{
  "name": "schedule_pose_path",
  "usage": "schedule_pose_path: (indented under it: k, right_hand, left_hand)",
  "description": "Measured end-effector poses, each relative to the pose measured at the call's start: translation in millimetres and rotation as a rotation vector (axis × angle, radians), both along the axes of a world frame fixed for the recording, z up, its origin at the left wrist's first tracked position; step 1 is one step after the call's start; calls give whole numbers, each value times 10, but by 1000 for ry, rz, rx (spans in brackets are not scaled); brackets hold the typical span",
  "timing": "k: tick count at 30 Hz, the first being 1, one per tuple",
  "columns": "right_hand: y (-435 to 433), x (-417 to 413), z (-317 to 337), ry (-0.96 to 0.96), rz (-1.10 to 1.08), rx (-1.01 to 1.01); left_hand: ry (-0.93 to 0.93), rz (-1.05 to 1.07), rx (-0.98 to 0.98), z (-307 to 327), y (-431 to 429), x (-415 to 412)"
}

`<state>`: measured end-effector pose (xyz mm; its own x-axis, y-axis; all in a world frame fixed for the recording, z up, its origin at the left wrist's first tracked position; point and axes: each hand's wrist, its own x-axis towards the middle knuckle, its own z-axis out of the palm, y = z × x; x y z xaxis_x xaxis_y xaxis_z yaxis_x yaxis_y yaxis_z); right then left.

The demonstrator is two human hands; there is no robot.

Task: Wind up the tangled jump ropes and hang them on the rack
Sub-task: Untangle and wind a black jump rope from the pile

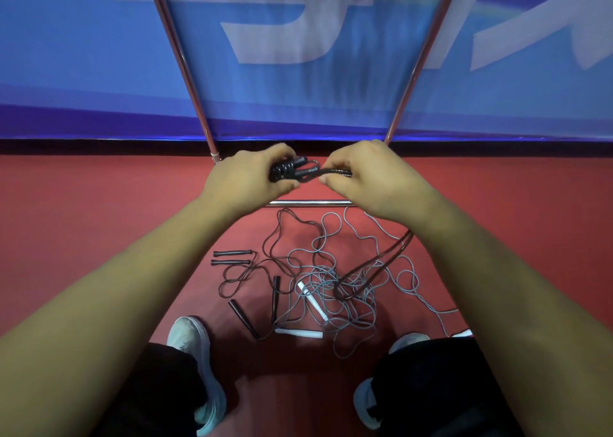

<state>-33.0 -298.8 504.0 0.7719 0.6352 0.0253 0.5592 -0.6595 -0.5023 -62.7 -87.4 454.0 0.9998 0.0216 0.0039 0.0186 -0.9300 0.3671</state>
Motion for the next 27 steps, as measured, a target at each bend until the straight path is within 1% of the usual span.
schedule_pose_path:
  k: [3, 5, 7, 9, 12, 15, 19, 22, 27]
  right_hand:
    - [-24, 15, 12, -20, -33, 49]
    - [-34, 18, -3, -36, -32, 82]
    - [-40, 23, -20, -36, -40, 94]
    - [-47, 39, -24, -24, -55, 105]
    - [-79, 90, -34, 3, -104, 159]
    - [-137, 151, -59, 89, -183, 224]
    - [-183, 193, -105, 218, -236, 332]
    - [-175, 205, -130, 272, -219, 354]
    - [-147, 211, -165, 414, -142, 353]
  left_hand:
    - [77, -148, 95, 54, -106, -64]
    - [138, -202, 126, 98, -179, -110]
    - [132, -214, 124, 122, -234, -138]
    - [82, -221, 71, 104, -238, -140]
    - [61, -260, -99, 67, -174, -130]
    - [81, -315, -286, 68, -157, -145]
    - [143, -309, -782, 88, -190, -172]
    - [159, -227, -1001, 115, -220, -164]
    - [178, -19, -1249, 115, -253, -104]
